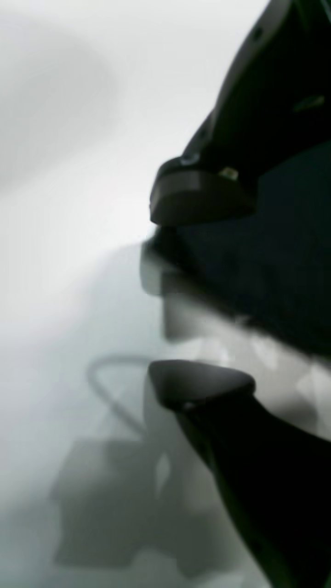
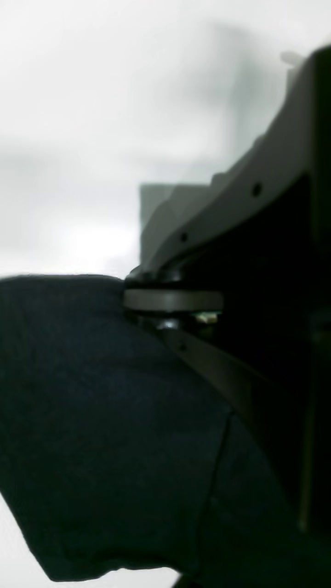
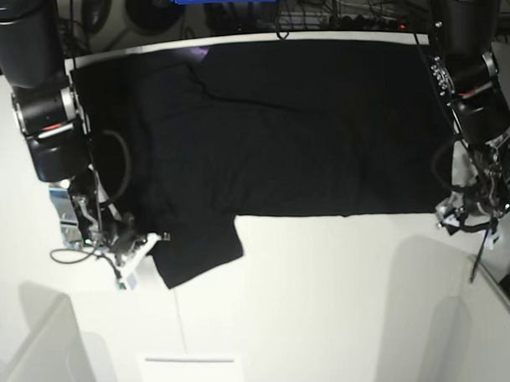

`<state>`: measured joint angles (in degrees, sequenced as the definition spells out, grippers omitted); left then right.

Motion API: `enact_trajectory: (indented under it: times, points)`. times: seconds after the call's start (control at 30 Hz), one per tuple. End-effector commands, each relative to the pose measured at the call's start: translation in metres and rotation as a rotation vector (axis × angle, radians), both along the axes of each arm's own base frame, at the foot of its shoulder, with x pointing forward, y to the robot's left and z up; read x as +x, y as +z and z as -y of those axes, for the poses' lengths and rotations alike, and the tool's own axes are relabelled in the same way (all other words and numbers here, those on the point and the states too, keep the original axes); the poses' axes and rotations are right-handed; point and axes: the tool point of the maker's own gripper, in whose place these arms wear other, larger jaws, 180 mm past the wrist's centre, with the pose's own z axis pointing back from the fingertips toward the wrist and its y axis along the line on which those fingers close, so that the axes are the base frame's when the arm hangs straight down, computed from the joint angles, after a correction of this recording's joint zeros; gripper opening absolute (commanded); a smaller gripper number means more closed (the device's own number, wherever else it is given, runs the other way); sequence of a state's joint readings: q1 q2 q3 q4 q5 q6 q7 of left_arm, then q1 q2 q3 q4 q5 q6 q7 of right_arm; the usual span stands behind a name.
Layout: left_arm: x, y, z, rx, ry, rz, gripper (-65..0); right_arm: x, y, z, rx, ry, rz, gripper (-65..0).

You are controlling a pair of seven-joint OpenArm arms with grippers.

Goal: Fold the T-shirt properly
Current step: 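Grasp the opposite hem corner with the left gripper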

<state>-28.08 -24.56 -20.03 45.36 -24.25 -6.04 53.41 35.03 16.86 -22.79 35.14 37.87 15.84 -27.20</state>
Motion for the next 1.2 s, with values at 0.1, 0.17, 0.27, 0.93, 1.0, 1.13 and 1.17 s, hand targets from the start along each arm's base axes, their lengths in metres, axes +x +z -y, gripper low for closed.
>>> enact_trajectory:
  times: [0.1, 0.17, 0.27, 0.93, 1.0, 1.13, 1.17]
  points:
    - [0.004, 0.008, -0.006, 0.025, -0.005, 0.017, -20.9, 0.008, 0.010, 0.004, -0.014, 0.000, 0.010, -65.0]
    - [-0.002, 0.002, -0.005, 0.029, -0.009, 0.002, -20.9, 0.008, 0.010, 0.004, -0.014, 0.000, 0.010, -65.0]
    - [-0.007, -0.003, -0.004, 0.028, -0.015, -0.012, -21.1, 0.008, 0.010, 0.004, -0.014, 0.000, 0.010, -65.0]
    - [-0.003, -0.027, 0.030, 0.050, -0.111, -0.035, -65.0, 0.004, 0.006, 0.005, -0.017, 0.000, 0.000, -65.0]
    - [0.004, -0.015, 0.028, 0.070, -0.120, -0.003, -65.0, 0.002, 0.004, 0.006, -0.015, -0.003, -0.001, -65.0]
    - [0.019, 0.015, 0.033, 0.106, -0.161, 0.063, -65.0, 0.004, 0.006, 0.006, -0.016, -0.001, 0.009, -65.0]
    - [0.022, 0.021, 0.037, 0.108, -0.174, 0.072, -65.0, 0.007, 0.011, 0.004, -0.014, 0.007, 0.025, -65.0]
